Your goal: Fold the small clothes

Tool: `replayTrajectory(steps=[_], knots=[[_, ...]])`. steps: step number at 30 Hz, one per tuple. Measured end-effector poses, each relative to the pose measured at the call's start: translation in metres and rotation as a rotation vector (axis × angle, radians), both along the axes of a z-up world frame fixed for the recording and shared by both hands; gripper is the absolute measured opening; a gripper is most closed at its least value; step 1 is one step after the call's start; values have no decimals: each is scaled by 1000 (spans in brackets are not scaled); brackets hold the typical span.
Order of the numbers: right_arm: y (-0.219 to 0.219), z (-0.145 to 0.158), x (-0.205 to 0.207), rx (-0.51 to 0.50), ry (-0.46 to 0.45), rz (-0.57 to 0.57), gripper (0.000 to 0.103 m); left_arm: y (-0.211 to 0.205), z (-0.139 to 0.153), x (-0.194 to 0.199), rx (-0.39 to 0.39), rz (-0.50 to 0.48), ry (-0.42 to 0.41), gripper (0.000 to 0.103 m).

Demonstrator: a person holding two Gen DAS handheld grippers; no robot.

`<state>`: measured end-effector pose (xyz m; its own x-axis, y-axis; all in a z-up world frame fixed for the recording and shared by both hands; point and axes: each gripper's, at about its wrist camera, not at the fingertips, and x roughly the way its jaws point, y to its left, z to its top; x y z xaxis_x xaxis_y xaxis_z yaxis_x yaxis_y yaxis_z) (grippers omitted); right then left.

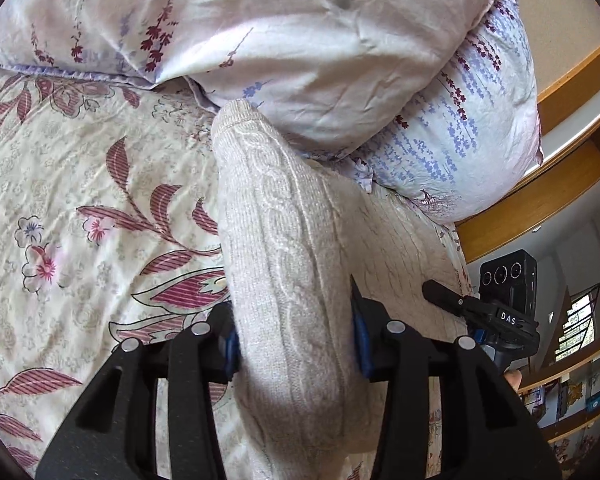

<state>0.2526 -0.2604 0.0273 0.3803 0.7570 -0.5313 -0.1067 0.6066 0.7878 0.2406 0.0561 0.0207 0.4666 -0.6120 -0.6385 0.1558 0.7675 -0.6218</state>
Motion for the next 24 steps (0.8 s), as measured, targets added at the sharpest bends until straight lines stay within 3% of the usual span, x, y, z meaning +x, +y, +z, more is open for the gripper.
replayTrajectory(steps=[2,7,11,16,17,18,20,24], knots=[[1,-3,-2,-22,9,-13,34,-3,-1,2,5,8,-10,52],[1,7,-9,-99,-11,-13,44,-6,14,-4,159,75,-87,76],[-18,21,-15,-110,-70,-80,44,6,44,-25,266,155,-216,83],[-24,22,1,-88,-51,-122,43,-23,67,-44,336,83,-333,87],[-19,19,6,-86,-42,-116,34,-32,67,-45,349,55,-344,87],[-14,15,8,-79,-32,-102,19,-42,67,-45,363,29,-350,87],[-14,13,6,-87,-51,-120,11,-57,63,-42,389,-15,-345,87],[-18,17,1,-119,-92,-167,9,-71,51,-36,418,-67,-321,87]])
